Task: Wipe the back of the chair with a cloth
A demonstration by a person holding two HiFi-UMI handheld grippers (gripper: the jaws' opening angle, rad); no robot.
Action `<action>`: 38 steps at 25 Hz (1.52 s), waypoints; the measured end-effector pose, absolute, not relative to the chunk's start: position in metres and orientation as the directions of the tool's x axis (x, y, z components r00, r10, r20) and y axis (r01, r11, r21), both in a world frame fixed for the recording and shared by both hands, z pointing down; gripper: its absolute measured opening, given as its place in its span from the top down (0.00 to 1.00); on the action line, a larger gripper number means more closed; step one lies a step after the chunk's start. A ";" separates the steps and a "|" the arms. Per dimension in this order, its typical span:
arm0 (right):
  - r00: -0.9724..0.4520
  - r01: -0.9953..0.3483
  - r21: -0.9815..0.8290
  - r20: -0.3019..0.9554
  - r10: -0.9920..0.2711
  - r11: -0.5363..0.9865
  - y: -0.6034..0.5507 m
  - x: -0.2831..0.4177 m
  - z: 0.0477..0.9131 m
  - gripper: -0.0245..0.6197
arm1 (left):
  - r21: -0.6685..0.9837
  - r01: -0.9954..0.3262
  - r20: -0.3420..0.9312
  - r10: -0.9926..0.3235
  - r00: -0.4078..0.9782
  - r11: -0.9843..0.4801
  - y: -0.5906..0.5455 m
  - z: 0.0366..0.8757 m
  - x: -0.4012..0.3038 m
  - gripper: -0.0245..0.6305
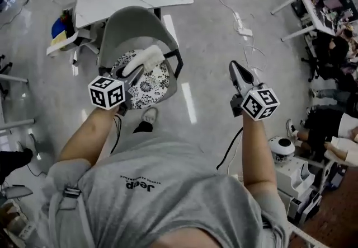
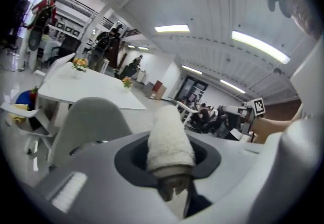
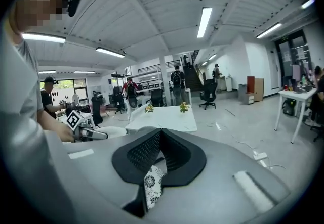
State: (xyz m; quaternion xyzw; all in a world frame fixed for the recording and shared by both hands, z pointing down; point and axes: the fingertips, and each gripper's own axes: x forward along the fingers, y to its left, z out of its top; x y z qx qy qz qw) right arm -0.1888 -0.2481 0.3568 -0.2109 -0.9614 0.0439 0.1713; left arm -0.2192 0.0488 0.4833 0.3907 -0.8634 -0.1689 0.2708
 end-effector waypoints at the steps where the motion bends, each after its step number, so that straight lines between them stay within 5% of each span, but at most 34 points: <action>1: -0.845 0.404 -0.157 0.314 0.433 0.901 -0.236 -0.219 0.363 0.95 | 0.502 -0.546 0.350 -0.734 -0.582 0.671 0.071 0.493 -0.244 0.72; 8: -0.772 0.491 -0.196 0.353 0.528 0.849 -0.143 -0.373 0.422 0.95 | 0.483 -0.223 0.438 -0.454 -0.776 0.847 0.225 0.557 -0.356 0.72; 15: -0.712 0.501 -0.221 0.445 0.543 0.837 -0.090 -0.439 0.491 0.95 | 0.423 0.044 0.528 -0.207 -0.823 0.905 0.296 0.627 -0.411 0.72; 38: -0.688 0.427 -0.264 0.527 0.500 0.865 -0.125 -0.460 0.567 0.95 | 0.227 -0.199 0.620 -0.299 -0.726 0.953 0.167 0.691 -0.514 0.72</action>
